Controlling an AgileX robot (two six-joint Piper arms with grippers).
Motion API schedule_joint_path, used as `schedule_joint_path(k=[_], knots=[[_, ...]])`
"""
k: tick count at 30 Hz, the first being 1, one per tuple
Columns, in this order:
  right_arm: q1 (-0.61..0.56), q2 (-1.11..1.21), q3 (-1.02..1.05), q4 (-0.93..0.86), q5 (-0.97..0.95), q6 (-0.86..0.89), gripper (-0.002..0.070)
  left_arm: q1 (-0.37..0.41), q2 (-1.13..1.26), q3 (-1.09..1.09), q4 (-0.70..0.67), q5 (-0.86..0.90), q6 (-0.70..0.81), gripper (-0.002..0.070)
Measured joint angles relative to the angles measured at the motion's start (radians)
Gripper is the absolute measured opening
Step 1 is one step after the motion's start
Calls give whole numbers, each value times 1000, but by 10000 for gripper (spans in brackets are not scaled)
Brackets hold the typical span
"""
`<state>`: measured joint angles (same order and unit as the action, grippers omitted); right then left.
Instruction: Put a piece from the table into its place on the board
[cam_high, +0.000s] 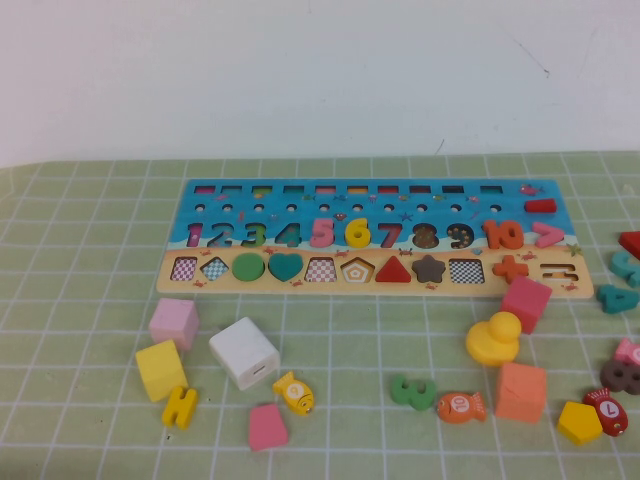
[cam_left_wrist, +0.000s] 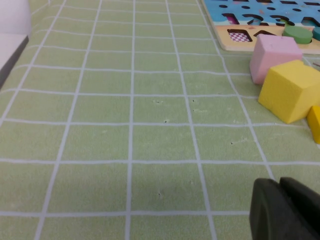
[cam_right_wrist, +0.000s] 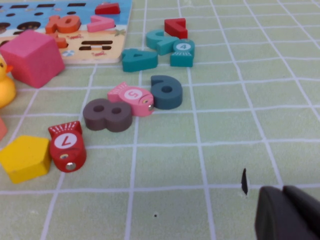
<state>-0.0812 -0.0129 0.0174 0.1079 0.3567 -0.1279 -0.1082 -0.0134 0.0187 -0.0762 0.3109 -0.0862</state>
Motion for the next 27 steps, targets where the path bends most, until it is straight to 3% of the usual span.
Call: schedule_joint_path(k=[27], knots=[[0, 0, 0, 0, 0, 0, -3, 0, 0, 0, 0, 0, 25, -2]])
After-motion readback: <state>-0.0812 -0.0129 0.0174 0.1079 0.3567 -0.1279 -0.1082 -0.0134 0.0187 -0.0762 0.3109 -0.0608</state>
